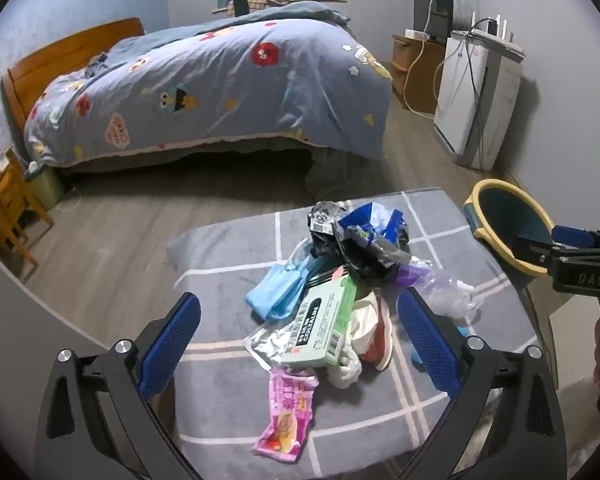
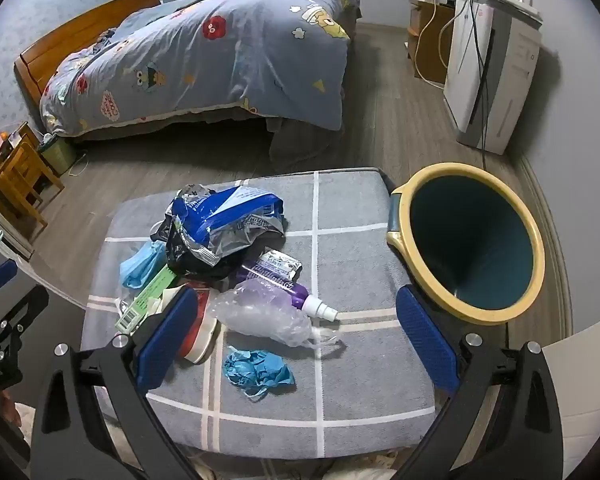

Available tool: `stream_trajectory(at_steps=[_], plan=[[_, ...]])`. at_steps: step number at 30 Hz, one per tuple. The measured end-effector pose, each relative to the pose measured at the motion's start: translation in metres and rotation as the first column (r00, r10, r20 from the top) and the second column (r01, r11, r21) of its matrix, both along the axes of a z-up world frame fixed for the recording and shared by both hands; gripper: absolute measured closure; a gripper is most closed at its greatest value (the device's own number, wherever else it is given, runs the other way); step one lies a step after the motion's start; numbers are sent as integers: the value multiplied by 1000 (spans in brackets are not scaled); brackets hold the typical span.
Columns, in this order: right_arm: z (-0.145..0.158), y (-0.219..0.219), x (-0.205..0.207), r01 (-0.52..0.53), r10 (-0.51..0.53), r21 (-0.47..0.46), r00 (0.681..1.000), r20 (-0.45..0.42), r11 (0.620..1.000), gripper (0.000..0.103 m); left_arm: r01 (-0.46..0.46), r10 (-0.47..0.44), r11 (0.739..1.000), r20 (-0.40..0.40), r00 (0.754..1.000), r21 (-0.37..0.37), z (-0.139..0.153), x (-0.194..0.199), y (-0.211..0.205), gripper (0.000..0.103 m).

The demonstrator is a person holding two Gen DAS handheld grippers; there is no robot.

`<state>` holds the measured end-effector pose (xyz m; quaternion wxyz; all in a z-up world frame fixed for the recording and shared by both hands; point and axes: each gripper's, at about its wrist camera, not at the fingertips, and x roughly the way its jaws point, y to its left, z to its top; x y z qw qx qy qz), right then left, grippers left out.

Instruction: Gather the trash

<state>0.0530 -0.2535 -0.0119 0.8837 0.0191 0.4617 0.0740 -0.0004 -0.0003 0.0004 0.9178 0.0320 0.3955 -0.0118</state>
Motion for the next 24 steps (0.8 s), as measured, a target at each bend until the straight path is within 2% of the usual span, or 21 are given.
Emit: stream_trajectory(at_steps=[2,3,5,8,9,12,24], plan=[[0,1,0,-5,5,-3,1000,5,1000,6,2,-2,1000,4,1000,7,1,-1,-1,5],[0,2,0,-10,10,-6,1000,6,1000,6,-2,2,1000,-38,999,6,-1,6,-2,5],[-1,3,-1,-12,12,-17,1000,13,1000,6,4,-4,1000,-41,999,6,-3,12,-2,5],[2,6,-4,-21,22,-19,999,29,1000,6,1,-2,1000,-30,1000,-10,-2,13,-2,5],[-3,6,3,-11,11,6,1000,-10,1000,6,2,-2,1000,-26,1000,-14,-1,13,-1,5],[-2,6,5,-13,13,12,1000,-11,1000,6,4,-4,1000,-3,1000,-16,6,3,2,5],[1,2,4,0,0,11,1000,-15,1000,6,5,-5,1000,-6,1000,-8,6,3,1,5]])
